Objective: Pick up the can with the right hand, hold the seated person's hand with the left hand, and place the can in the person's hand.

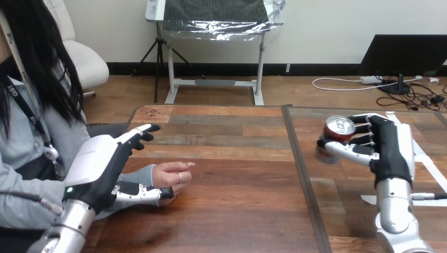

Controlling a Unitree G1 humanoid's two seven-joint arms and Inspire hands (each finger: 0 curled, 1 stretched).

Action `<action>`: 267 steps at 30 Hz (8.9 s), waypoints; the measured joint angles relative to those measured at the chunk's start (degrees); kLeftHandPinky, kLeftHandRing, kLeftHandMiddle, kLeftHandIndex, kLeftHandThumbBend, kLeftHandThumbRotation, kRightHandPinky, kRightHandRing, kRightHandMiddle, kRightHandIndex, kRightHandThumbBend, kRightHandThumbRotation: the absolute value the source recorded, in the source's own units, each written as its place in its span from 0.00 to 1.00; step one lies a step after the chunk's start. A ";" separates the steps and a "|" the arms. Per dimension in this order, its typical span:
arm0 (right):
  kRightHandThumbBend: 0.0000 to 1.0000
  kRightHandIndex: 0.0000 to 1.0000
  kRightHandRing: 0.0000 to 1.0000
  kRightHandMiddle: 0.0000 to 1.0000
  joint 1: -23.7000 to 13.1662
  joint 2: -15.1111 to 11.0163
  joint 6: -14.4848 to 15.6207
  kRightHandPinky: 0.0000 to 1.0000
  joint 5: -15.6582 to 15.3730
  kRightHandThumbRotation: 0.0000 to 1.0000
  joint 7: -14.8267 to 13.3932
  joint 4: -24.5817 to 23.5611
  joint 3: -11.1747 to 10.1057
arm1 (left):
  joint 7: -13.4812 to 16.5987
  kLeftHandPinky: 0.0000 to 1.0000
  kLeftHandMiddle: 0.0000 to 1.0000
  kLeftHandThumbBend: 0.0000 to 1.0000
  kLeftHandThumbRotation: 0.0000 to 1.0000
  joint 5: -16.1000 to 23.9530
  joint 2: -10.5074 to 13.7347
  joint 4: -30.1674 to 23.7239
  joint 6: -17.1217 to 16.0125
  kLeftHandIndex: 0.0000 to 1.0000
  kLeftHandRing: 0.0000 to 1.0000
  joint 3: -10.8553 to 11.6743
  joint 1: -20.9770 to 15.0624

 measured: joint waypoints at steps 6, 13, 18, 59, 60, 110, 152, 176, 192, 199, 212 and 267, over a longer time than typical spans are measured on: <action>0.77 0.52 0.41 0.50 0.49 0.20 -0.68 0.35 -0.16 0.00 0.01 -0.57 0.71 | -0.06 0.72 0.81 1.00 0.36 0.21 1.04 1.97 0.93 0.85 0.78 -2.07 -1.84; 0.76 0.52 0.41 0.49 1.18 0.51 -2.09 0.36 0.13 0.00 0.80 -1.44 0.80 | -0.53 0.73 0.82 1.00 0.37 0.42 2.04 4.66 1.94 0.86 0.80 -4.31 -3.68; 0.76 0.52 0.41 0.48 1.76 0.67 -3.00 0.37 0.47 0.00 1.72 -2.52 0.78 | -1.12 0.73 0.82 1.00 0.36 0.50 2.40 6.77 2.95 0.86 0.80 -5.90 -5.04; 0.74 0.51 0.42 0.48 4.94 2.54 -5.33 0.36 1.82 0.00 7.06 -12.61 0.75 | 0.76 0.70 0.80 1.00 0.34 6.23 1.87 19.49 12.28 0.84 0.76 -18.62 -16.15; 0.74 0.51 0.42 0.48 5.03 2.54 -5.33 0.37 1.82 0.00 7.11 -12.72 0.76 | 0.74 0.70 0.80 1.00 0.33 6.21 1.79 19.67 12.47 0.84 0.77 -18.77 -16.35; 0.74 0.52 0.45 0.51 7.88 2.77 -7.26 0.42 4.27 0.00 13.99 -13.59 0.74 | -4.80 0.57 0.63 0.94 0.01 4.45 0.28 23.23 18.21 0.66 0.60 -22.24 -20.62; 0.73 0.54 0.45 0.51 7.88 2.81 -8.48 0.43 5.17 0.00 15.99 -12.19 0.79 | -0.31 0.73 0.82 1.00 0.23 3.64 -0.44 23.26 15.85 0.85 0.79 -22.17 -19.17; 0.74 0.54 0.45 0.51 7.87 2.87 -9.32 0.43 5.24 0.00 17.53 -9.33 0.78 | 3.34 0.77 0.84 1.00 0.33 1.81 -0.79 23.26 15.93 0.88 0.81 -22.01 -17.61; 0.74 0.54 0.45 0.51 7.87 2.93 -9.34 0.42 5.25 0.00 17.85 -8.69 0.79 | 3.64 0.60 0.70 0.95 0.15 1.25 -1.67 23.13 15.34 0.74 0.65 -22.01 -17.52; 0.75 0.54 0.45 0.51 7.87 3.00 -9.39 0.42 5.26 0.00 18.03 -8.52 0.78 | 3.62 0.56 0.65 0.95 0.10 1.23 -2.15 22.93 15.00 0.71 0.60 -22.01 -17.52; 0.75 0.53 0.45 0.50 7.87 3.01 -9.62 0.42 5.25 0.00 18.66 -8.45 0.78 | 3.67 0.54 0.63 0.94 0.07 1.21 -2.24 22.53 15.00 0.67 0.58 -22.02 -17.52; 0.77 0.53 0.46 0.51 7.86 3.10 -11.24 0.42 5.43 0.00 22.40 -8.35 0.70 | 2.96 0.47 0.52 0.88 0.01 0.06 -2.59 22.31 15.09 0.54 0.49 -22.05 -17.10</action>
